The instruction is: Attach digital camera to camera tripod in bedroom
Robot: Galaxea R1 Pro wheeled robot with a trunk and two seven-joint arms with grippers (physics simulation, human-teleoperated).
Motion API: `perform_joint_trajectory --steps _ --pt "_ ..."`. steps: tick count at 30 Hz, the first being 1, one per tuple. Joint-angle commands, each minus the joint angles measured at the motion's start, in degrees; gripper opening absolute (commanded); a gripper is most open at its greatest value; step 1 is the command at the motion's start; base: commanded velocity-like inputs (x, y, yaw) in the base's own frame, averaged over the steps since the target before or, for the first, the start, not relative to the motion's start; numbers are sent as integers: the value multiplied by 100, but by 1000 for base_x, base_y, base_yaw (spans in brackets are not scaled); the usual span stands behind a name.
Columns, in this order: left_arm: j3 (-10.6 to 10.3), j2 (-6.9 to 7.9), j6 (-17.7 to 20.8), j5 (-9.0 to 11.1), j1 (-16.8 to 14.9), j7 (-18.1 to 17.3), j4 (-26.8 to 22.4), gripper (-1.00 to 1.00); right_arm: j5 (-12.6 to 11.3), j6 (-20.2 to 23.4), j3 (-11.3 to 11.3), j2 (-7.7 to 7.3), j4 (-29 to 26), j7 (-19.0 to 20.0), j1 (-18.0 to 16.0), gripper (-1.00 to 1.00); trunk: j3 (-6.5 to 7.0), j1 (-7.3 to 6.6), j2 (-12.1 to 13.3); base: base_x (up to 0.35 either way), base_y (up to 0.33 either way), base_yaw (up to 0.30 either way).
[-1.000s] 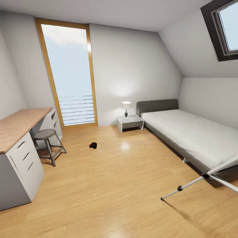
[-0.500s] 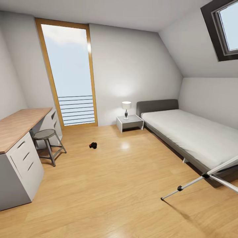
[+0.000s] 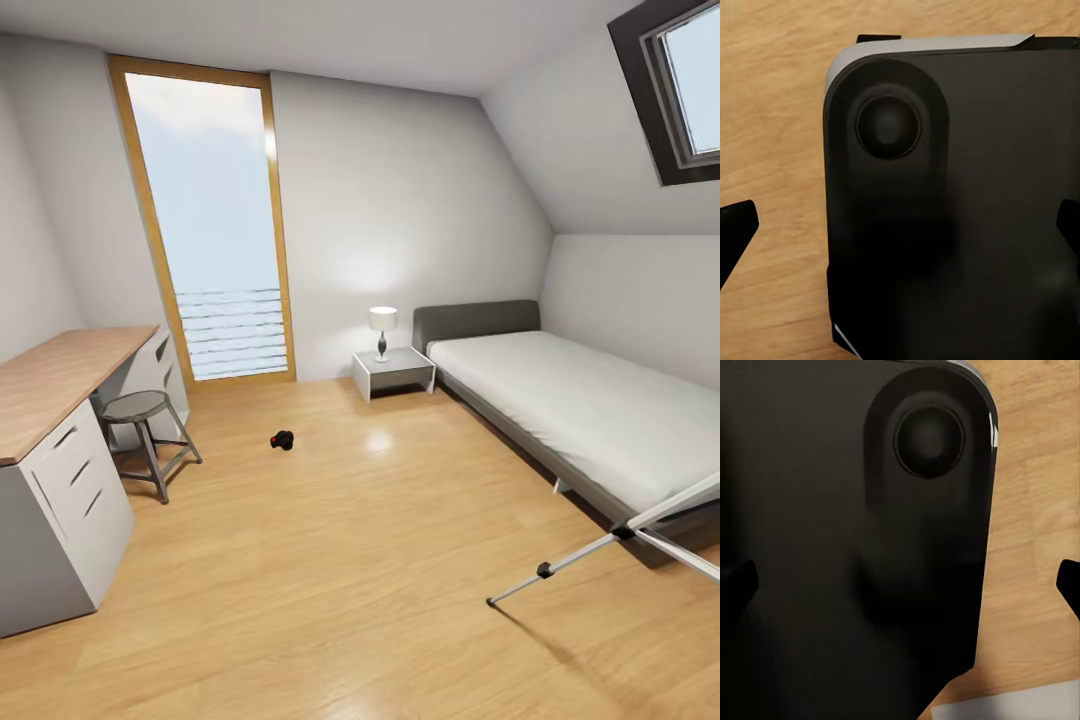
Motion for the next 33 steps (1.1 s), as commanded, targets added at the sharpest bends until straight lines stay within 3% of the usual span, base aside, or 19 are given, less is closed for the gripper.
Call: perform_joint_trajectory --steps 1,33 --pt "5 -1 -8 4 3 0 -8 100 3 -17 2 0 1 1 -1 100 -4 0 -2 0 0 82" --pt "5 -1 -6 7 3 4 -8 100 3 -13 4 0 1 -5 -1 100 -4 0 -2 0 0 216"
